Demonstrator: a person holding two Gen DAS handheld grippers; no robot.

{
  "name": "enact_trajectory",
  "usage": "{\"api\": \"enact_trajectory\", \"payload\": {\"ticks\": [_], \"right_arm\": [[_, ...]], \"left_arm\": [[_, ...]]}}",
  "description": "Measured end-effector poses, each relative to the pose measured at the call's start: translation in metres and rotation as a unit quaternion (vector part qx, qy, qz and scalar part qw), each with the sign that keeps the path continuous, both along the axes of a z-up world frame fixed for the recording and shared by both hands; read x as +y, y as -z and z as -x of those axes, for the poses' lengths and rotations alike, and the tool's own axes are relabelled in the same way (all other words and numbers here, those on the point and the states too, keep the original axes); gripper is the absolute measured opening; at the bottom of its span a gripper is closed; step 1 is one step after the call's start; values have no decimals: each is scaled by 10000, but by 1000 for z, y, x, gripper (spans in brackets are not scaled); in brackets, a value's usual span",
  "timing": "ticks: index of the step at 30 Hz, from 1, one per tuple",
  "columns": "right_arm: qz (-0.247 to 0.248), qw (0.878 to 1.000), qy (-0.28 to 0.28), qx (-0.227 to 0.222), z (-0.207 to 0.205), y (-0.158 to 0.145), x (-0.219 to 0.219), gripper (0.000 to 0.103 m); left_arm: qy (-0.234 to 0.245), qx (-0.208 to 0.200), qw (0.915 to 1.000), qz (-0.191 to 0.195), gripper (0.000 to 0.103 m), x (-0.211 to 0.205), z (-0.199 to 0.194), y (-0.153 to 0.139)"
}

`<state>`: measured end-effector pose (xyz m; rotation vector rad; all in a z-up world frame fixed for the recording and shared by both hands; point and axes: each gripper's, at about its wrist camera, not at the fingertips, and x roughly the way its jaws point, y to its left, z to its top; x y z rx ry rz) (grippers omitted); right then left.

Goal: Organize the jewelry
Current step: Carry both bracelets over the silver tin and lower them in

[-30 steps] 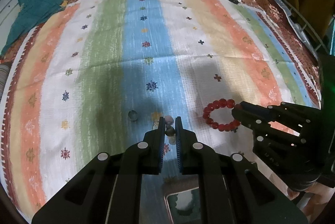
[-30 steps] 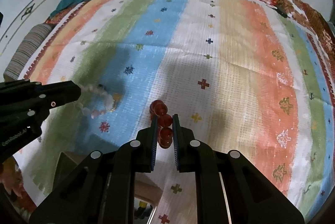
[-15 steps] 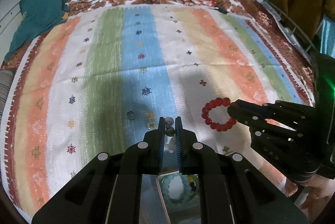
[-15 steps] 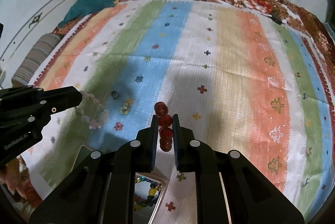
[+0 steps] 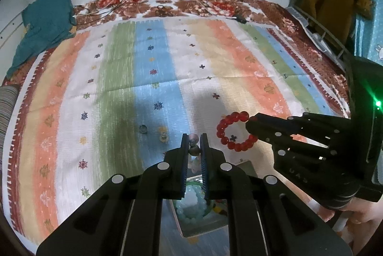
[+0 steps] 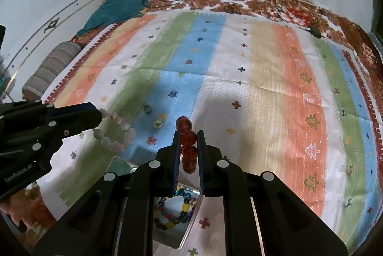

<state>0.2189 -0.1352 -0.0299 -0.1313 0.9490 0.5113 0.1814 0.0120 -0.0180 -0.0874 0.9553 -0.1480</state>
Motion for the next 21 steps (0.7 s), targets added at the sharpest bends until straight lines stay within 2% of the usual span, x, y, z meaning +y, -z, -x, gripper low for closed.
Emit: {"api": "enact_trajectory", "payload": {"ticks": [8, 21], "right_arm": [[-103, 9998, -27, -162, 19, -11, -5, 14], [-138, 9997, -123, -171, 44, -13, -12, 14]], "left_arm": [[139, -102, 9998, 62, 9, -11, 20, -10], [217, -74, 9997, -6, 9, -20, 43, -6]]}}
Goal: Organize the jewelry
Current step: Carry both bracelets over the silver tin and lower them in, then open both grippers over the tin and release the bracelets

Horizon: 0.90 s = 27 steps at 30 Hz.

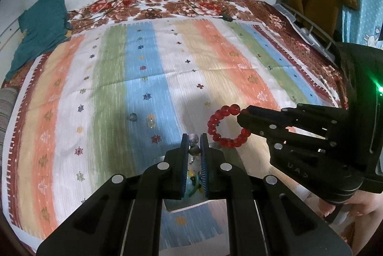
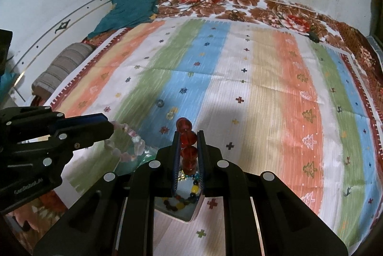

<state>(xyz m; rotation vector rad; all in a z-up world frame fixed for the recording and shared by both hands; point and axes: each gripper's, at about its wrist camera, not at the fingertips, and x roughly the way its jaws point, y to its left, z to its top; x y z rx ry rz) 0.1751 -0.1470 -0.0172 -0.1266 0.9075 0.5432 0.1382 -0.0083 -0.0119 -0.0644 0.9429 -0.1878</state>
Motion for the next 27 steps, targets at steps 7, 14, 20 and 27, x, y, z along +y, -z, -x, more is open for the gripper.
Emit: {"api": "enact_trajectory", "payload": {"ticks": [7, 14, 20, 27], "right_arm": [[1, 10000, -46, 50, 16, 3, -4, 14], [7, 9999, 130, 112, 20, 4, -10, 16], [38, 9992, 346, 196, 10, 8, -21, 36], [101, 9991, 335, 256, 2, 12, -19, 44]], "left_arm": [[-34, 56, 10000, -23, 9, -1, 11, 4], [-227, 281, 9993, -109, 12, 2, 13, 12], [-486, 309, 9983, -132, 27, 15, 11, 13], [-663, 289, 9973, -81, 42, 26, 6, 12]]}}
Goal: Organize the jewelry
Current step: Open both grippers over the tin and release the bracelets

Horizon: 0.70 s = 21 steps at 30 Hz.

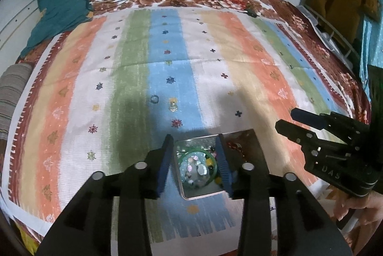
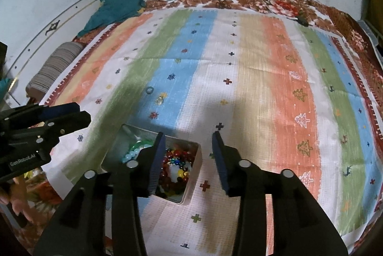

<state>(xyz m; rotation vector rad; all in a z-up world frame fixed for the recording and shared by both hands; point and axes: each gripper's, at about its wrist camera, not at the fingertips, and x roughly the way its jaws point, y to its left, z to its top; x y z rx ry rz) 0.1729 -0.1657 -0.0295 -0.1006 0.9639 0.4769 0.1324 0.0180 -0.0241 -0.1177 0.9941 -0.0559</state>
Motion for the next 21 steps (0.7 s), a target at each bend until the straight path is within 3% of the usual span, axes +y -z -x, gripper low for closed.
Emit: {"api": "enact_trajectory", "payload": {"ticks": [9, 16, 21], "right_arm": [[61, 10000, -43, -5, -9, 2, 9, 54], [78, 9999, -123, -28, -14, 1, 19, 64], [115, 9998, -167, -49, -18, 2, 24, 65]], "left_arm": [[-421, 80, 9990, 122, 52, 23, -14, 5], [-583, 231, 9980, 12, 58, 35, -26, 12], [-655, 322, 9973, -64, 59, 41, -35, 18]]}}
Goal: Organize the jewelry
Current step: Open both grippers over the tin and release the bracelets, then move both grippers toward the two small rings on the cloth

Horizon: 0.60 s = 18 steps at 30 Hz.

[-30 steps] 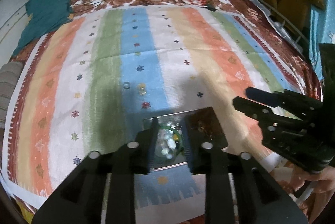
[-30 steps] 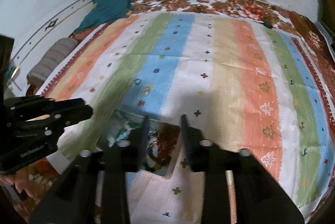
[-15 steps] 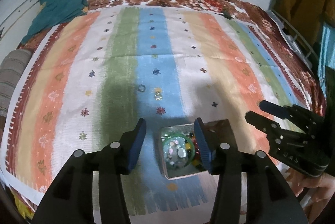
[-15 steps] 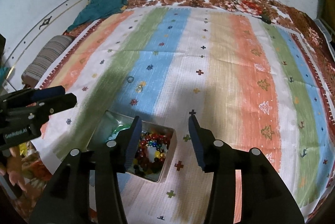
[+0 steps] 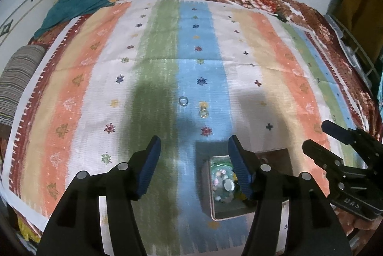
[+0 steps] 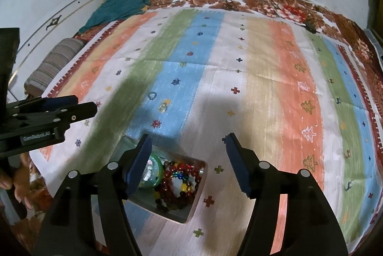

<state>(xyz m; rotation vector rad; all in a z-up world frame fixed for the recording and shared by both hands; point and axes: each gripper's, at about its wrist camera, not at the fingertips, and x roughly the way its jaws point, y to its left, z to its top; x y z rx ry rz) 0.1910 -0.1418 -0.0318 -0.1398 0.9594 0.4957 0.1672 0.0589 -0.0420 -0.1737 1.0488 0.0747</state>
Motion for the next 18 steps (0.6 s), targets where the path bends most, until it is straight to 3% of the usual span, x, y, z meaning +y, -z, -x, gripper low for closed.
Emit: {"api": "enact_trajectory", "payload": {"ticks": [18], "right_arm": [[316, 9988, -369, -40, -20, 13, 35, 65]], "left_arm": [[-161, 339, 9988, -319, 59, 13, -40, 24]]}}
